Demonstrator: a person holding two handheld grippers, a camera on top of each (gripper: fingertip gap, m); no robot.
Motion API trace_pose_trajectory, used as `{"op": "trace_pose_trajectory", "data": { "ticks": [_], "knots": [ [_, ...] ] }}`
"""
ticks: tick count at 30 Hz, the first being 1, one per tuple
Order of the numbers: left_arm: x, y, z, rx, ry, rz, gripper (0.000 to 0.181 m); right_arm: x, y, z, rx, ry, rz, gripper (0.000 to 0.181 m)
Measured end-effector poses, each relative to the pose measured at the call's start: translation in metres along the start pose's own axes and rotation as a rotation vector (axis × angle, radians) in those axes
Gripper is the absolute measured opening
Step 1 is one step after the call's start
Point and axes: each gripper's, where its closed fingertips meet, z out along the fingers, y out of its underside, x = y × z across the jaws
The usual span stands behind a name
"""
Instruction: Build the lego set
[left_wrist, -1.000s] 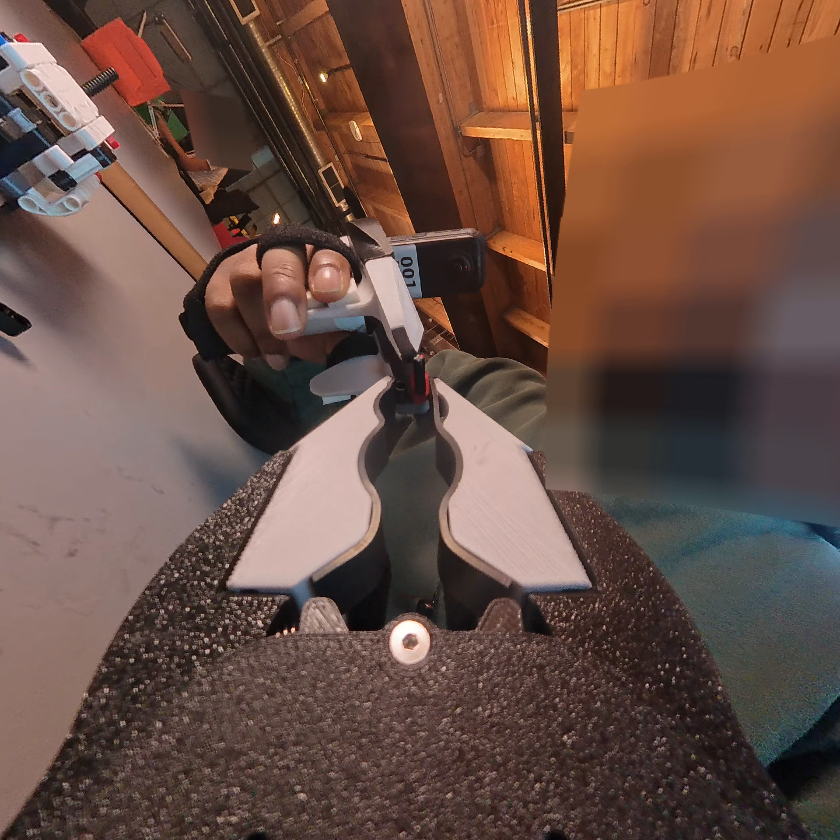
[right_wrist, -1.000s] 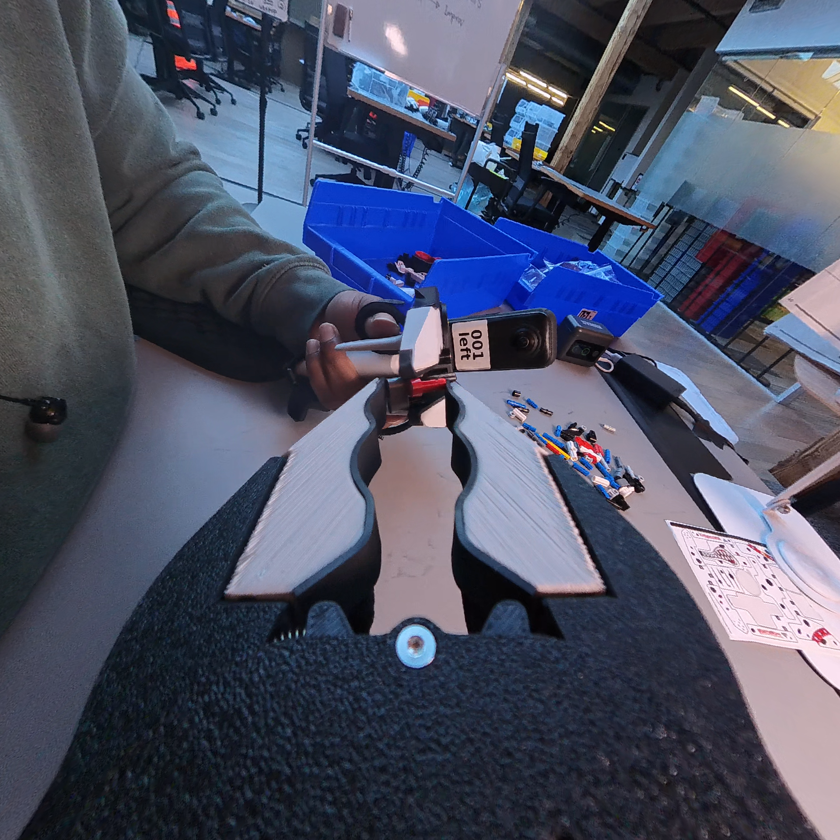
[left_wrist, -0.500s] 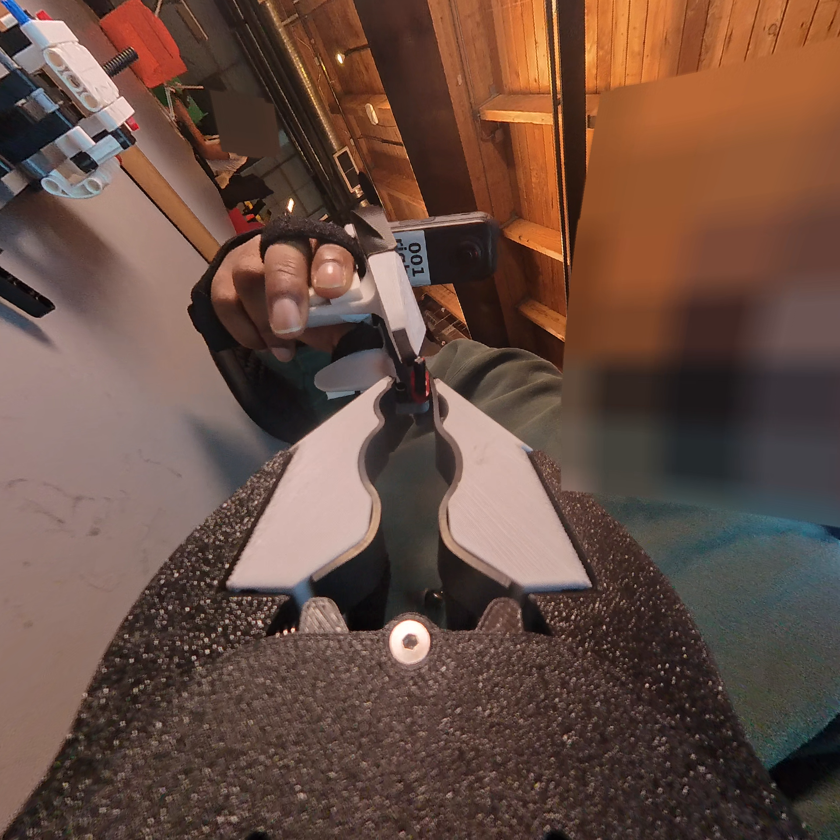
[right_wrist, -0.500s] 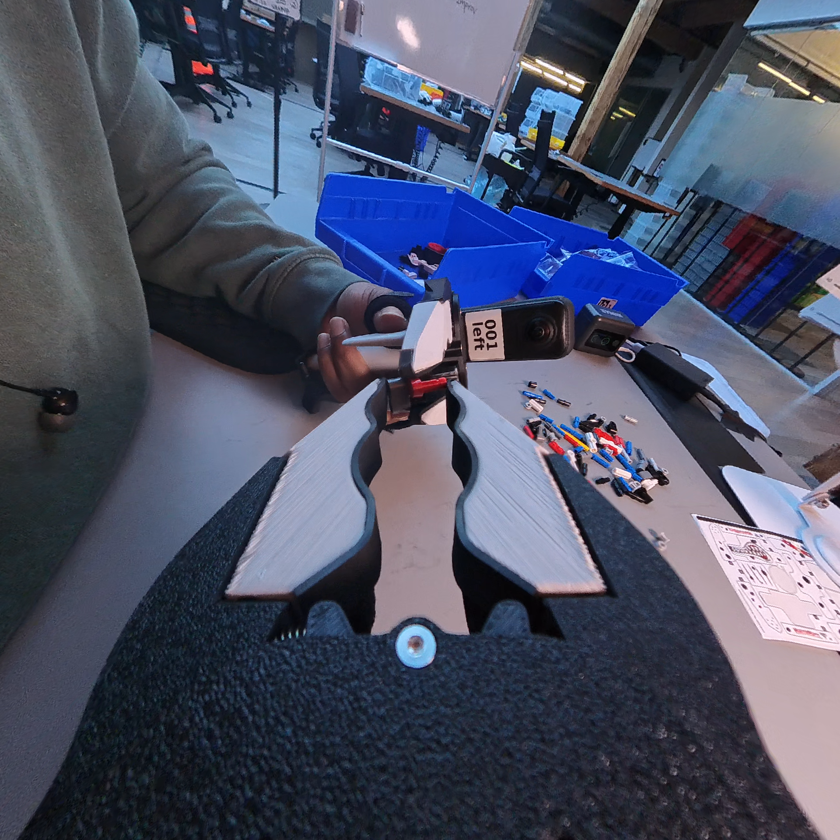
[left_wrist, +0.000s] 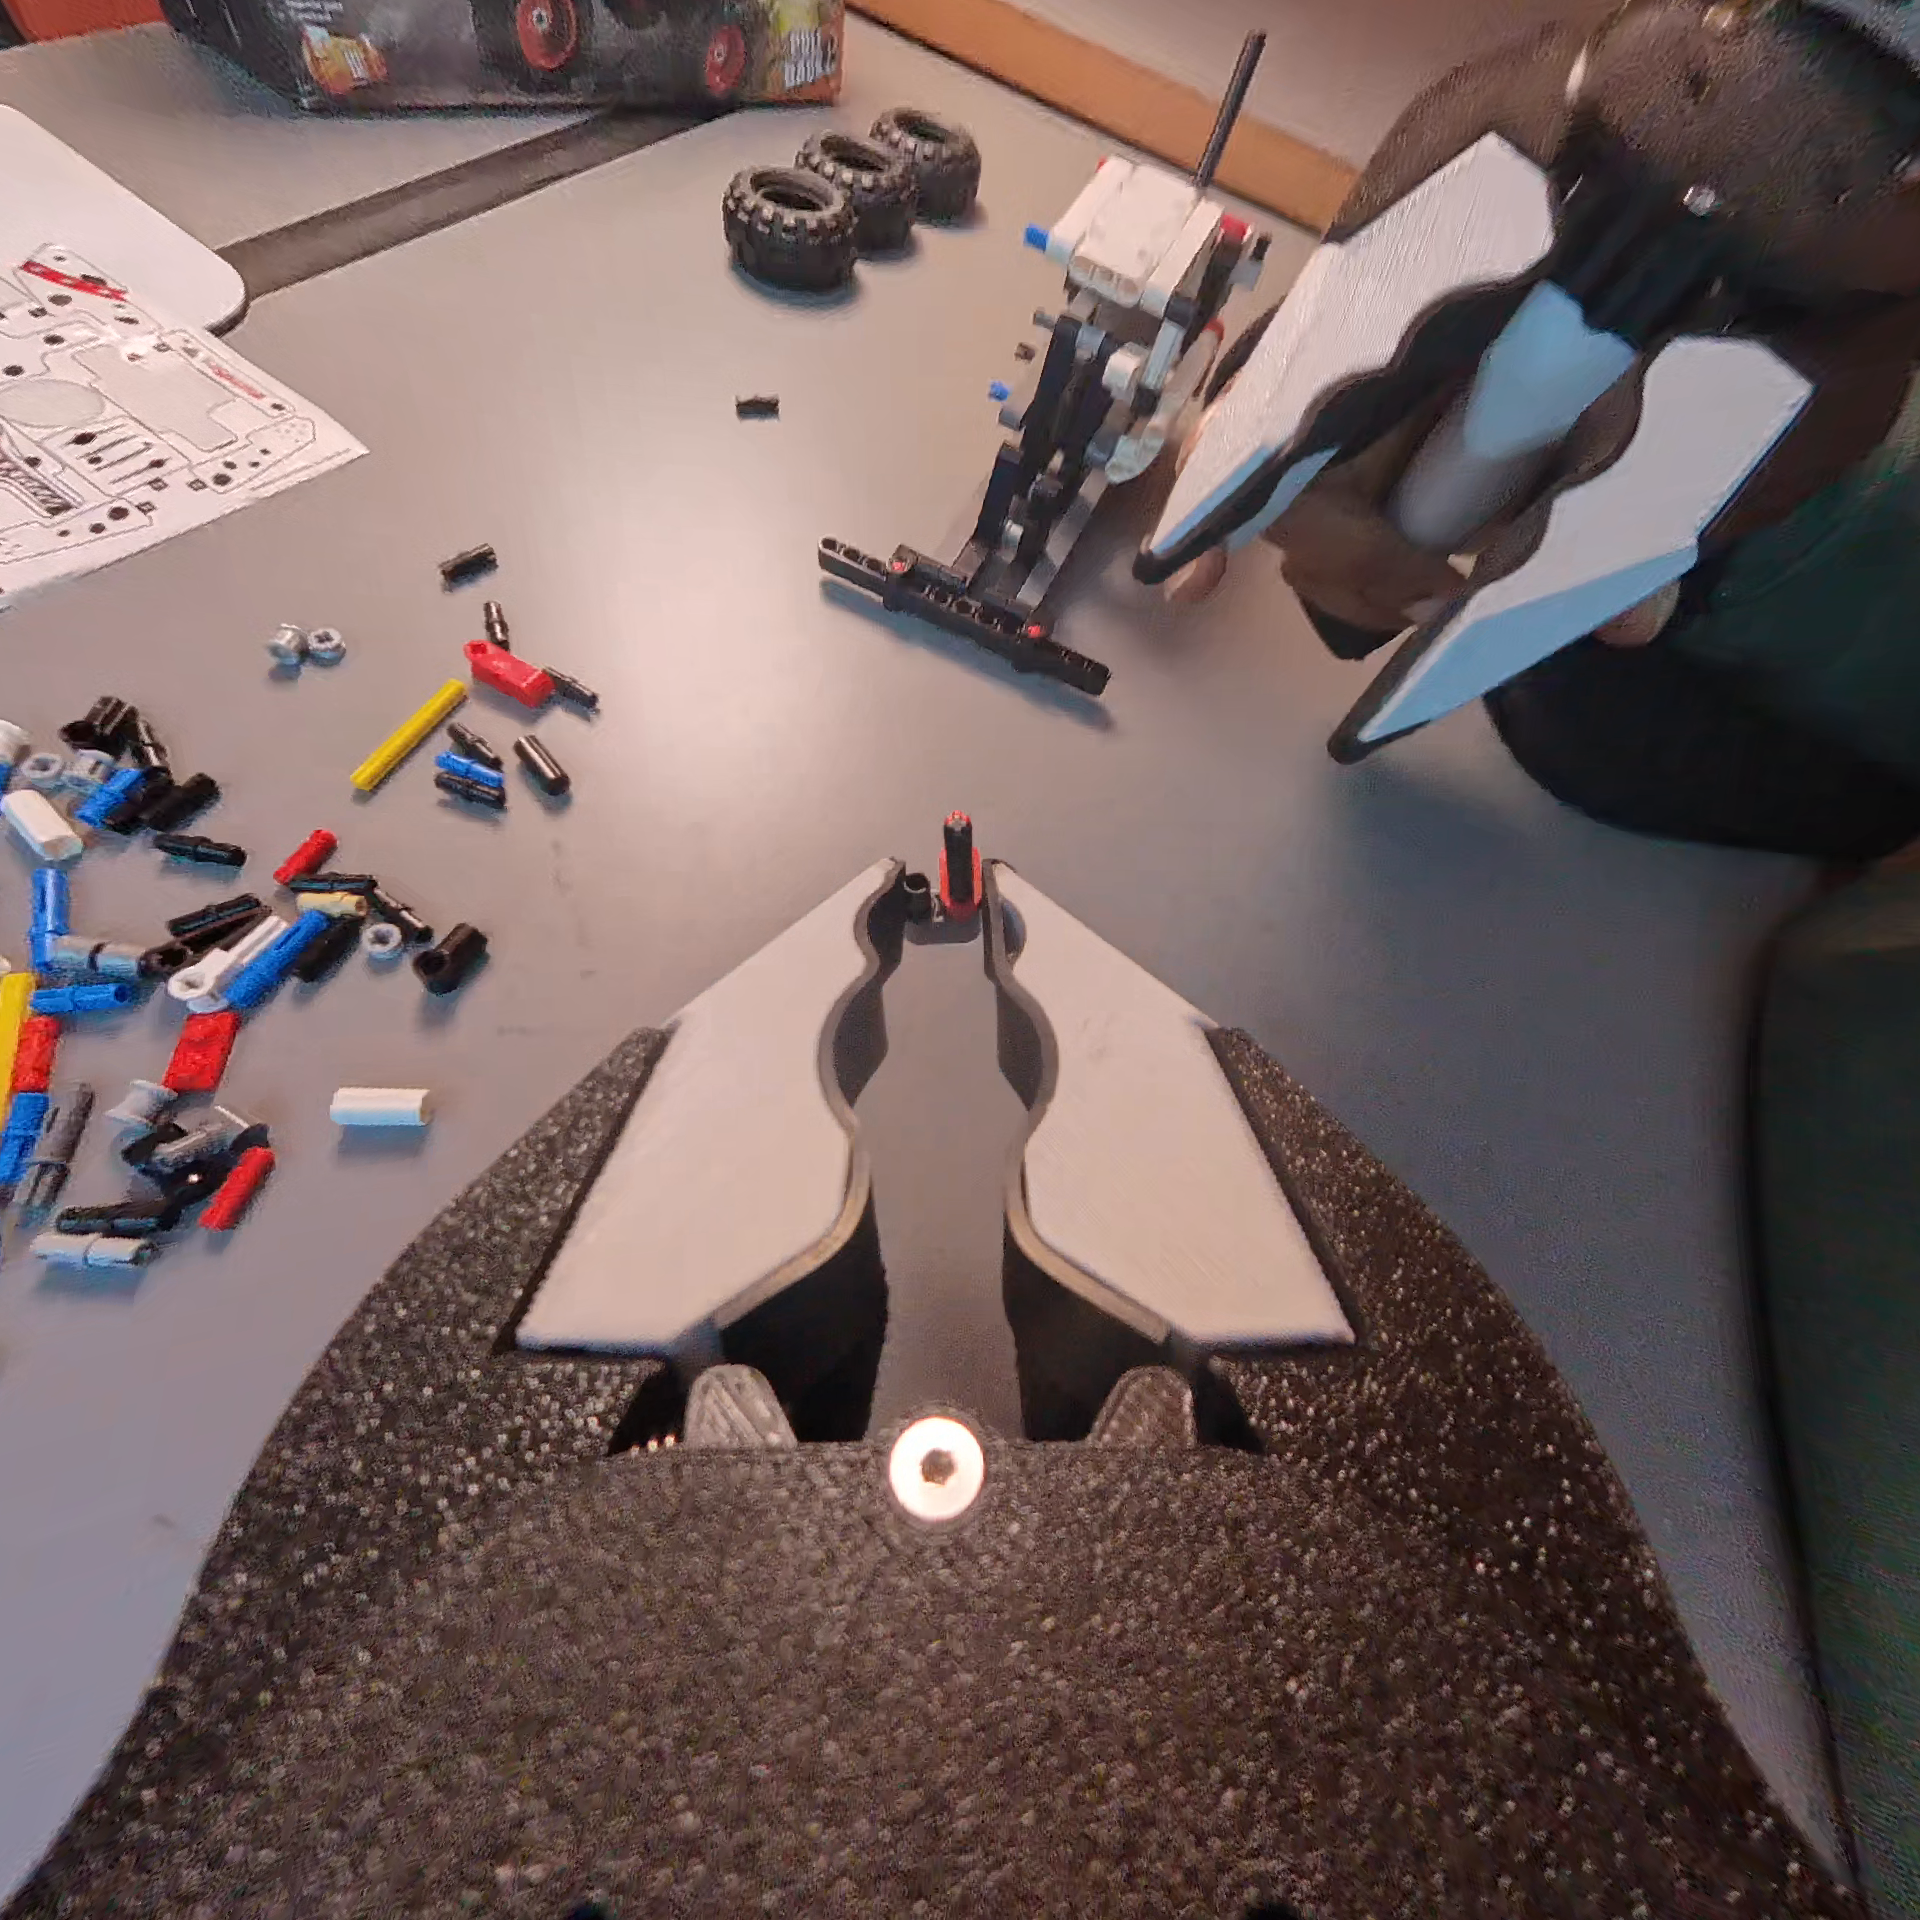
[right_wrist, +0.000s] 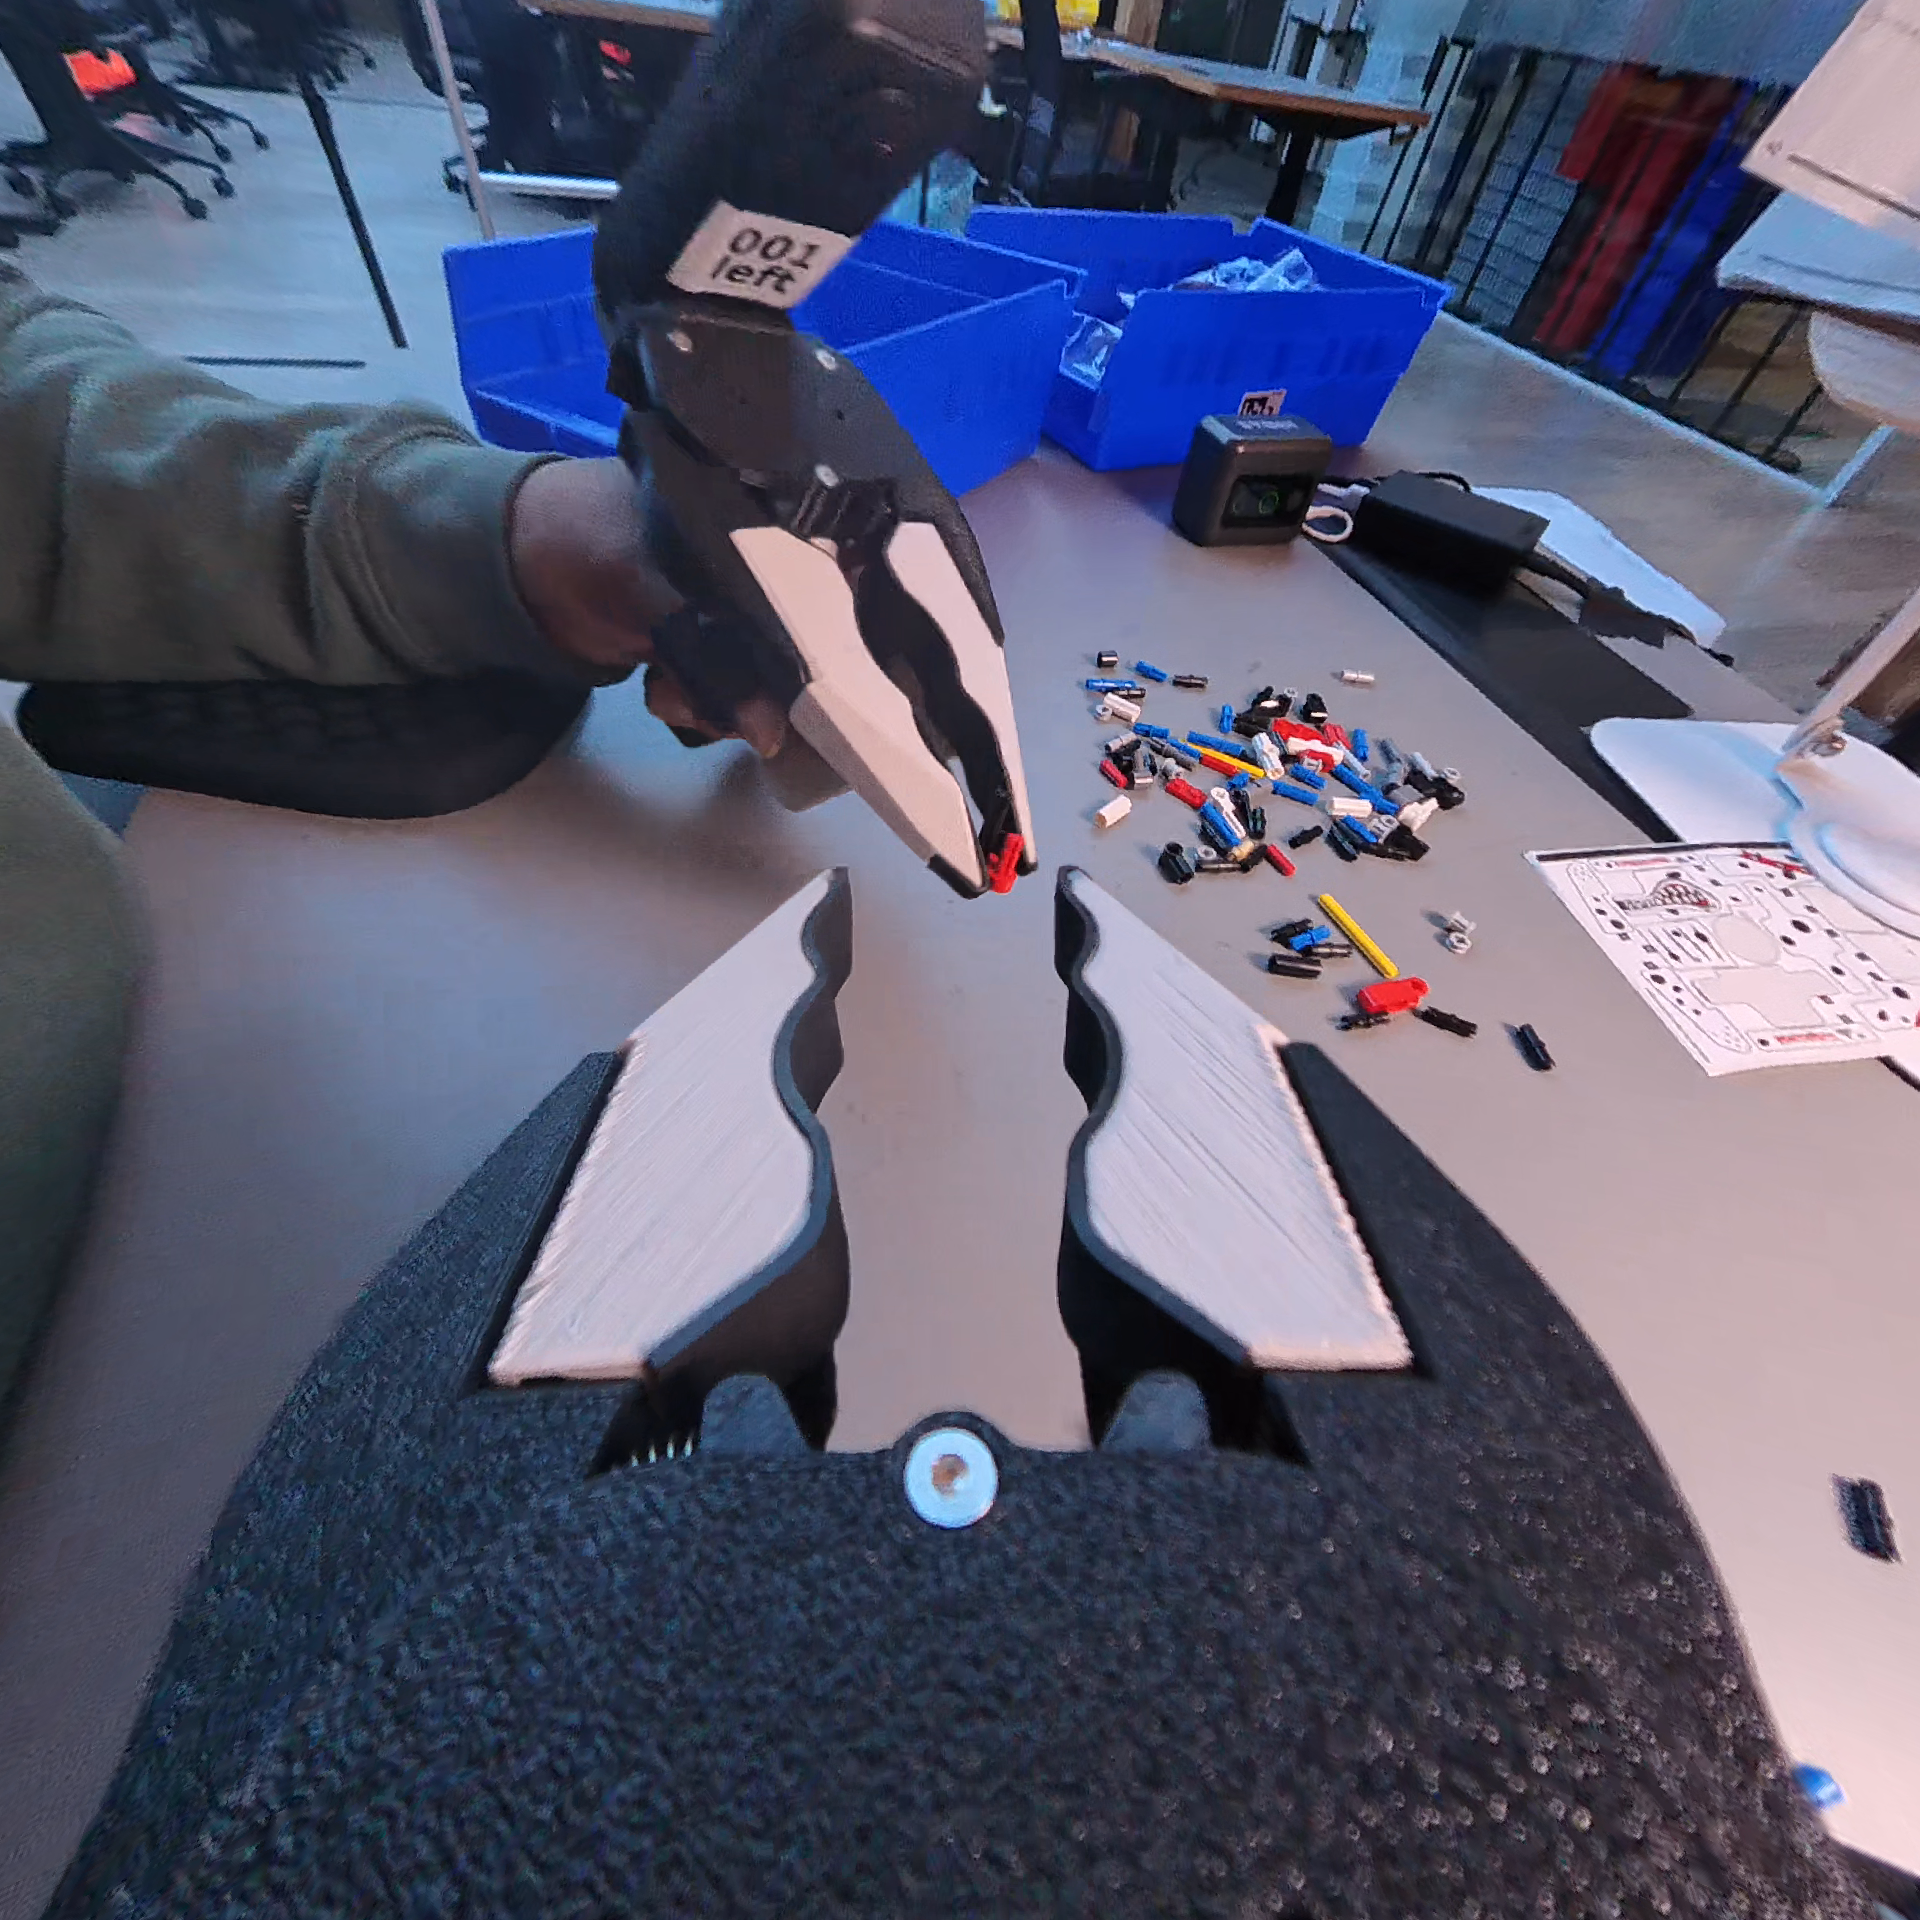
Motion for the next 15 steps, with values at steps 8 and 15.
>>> {"op": "trace_pose_trajectory", "data": {
  "ticks": [8,15],
  "knots": [
    [0.016,0.042,0.034,-0.222,-0.038,0.149,0.014,-0.001,0.028,0.008,-0.143,0.031,-0.052,0.034],
    [0.022,0.049,0.042,-0.264,-0.048,0.205,0.014,0.012,0.035,0.002,-0.172,0.068,-0.05,0.032]
  ]
}}
